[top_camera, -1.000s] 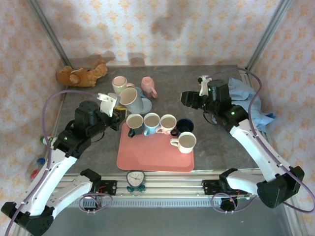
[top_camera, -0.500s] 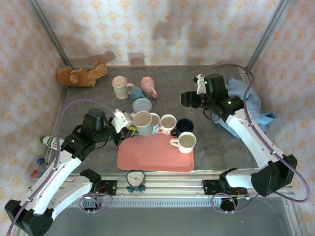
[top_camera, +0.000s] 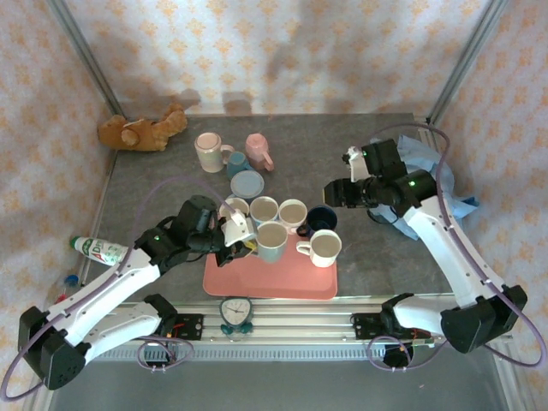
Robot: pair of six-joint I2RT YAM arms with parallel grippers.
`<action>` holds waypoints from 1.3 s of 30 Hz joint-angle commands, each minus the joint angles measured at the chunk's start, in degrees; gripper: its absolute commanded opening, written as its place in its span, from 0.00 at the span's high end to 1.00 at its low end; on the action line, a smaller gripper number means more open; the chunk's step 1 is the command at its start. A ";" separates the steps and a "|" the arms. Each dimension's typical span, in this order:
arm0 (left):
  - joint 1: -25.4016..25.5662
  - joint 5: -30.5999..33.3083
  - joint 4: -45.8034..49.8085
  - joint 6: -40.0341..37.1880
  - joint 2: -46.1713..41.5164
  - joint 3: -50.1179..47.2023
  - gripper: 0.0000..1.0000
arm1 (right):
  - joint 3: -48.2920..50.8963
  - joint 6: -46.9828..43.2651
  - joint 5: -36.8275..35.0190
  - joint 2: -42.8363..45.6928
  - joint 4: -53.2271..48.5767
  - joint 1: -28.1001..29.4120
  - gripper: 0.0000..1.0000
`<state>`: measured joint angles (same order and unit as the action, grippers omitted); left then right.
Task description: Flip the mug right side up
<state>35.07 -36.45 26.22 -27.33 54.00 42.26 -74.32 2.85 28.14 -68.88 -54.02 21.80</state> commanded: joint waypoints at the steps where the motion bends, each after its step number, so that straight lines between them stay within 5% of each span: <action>1: 1.58 2.19 -5.89 -2.27 1.07 -0.05 1.00 | 0.75 -1.08 -0.14 2.57 -4.40 -0.53 0.44; 39: 5.73 7.95 -35.37 2.81 11.71 -12.90 1.00 | 2.34 0.46 -0.61 2.90 -2.58 -1.21 0.44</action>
<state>40.16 -28.82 -1.85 -25.34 65.67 29.45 -72.47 2.90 28.08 -66.78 -57.63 21.04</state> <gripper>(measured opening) 0.142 0.558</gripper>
